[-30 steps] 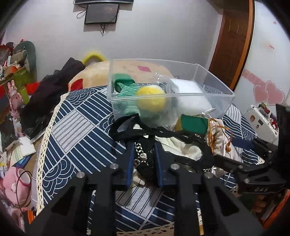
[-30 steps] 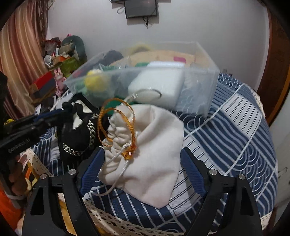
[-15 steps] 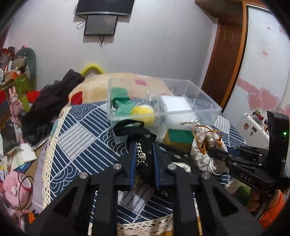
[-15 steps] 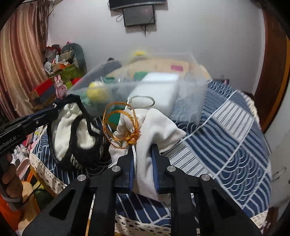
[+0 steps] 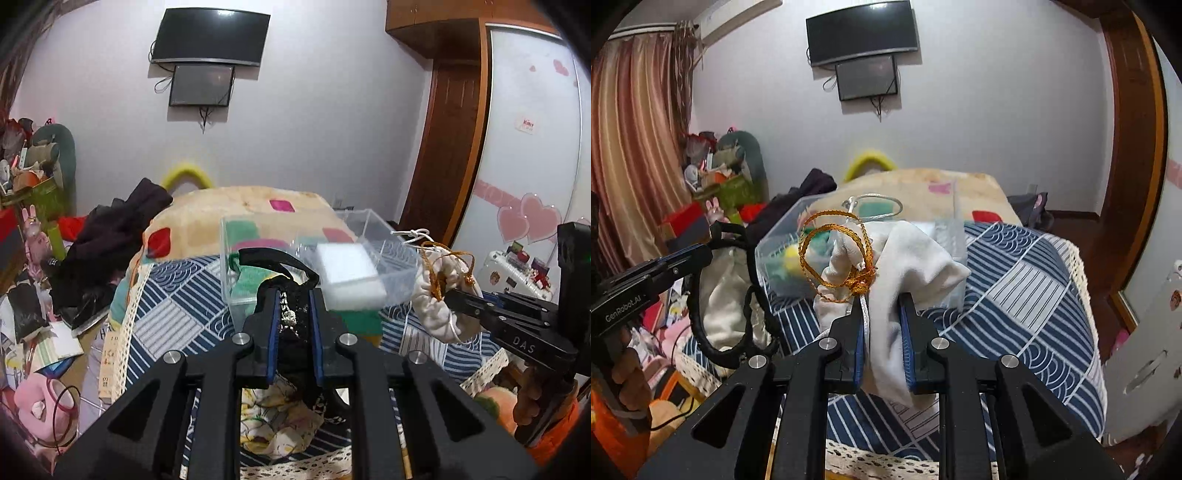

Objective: Organize soft objects
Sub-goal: 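Lower the black bag and cream pouch into the clear box and open both tools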

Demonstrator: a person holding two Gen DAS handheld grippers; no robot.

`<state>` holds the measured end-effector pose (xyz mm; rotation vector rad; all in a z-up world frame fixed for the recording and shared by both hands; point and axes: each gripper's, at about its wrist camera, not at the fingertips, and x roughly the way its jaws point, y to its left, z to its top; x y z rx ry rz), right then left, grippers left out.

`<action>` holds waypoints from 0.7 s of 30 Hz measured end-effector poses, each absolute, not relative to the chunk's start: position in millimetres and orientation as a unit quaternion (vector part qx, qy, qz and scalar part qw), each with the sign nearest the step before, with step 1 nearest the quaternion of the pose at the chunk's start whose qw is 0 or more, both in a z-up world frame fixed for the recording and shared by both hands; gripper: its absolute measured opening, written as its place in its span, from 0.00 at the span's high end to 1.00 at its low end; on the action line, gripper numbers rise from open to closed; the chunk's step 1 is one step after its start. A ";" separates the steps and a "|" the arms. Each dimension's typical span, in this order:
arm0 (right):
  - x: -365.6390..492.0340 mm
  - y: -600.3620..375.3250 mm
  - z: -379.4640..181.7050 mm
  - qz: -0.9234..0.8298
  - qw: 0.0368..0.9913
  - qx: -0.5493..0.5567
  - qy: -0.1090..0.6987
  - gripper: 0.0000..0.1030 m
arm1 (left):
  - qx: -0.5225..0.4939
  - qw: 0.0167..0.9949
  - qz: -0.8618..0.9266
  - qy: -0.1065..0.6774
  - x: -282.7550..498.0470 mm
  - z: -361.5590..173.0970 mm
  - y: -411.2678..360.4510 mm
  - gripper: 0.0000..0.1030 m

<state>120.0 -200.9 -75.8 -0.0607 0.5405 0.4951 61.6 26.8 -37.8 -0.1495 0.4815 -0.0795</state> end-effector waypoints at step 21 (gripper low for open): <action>150.8 -180.8 -38.1 0.231 0.949 -0.034 0.213 0.85 | -0.071 0.978 -0.024 0.193 119.5 8.9 38.5 0.86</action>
